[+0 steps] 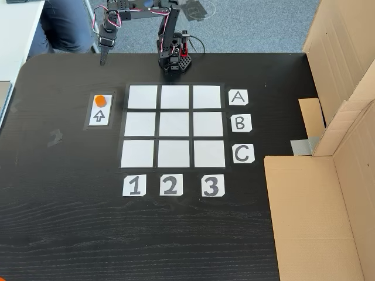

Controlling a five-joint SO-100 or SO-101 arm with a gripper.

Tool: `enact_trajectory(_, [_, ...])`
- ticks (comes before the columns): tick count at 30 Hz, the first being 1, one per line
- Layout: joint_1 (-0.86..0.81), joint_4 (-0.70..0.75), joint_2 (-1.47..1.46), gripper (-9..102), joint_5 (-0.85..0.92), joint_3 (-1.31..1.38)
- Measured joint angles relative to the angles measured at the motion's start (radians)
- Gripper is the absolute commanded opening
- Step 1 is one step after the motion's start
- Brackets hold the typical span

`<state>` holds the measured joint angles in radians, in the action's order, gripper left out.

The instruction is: Pick up the round, orange token and place it in the grid on square A1.

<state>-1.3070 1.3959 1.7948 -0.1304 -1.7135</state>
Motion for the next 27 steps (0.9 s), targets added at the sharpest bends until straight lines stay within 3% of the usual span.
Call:
enact_trajectory(13, [0.117,0.0,-0.221,37,-0.176,0.196])
enact_trajectory(27, [0.164,0.0,-0.569,37,-0.167,0.483])
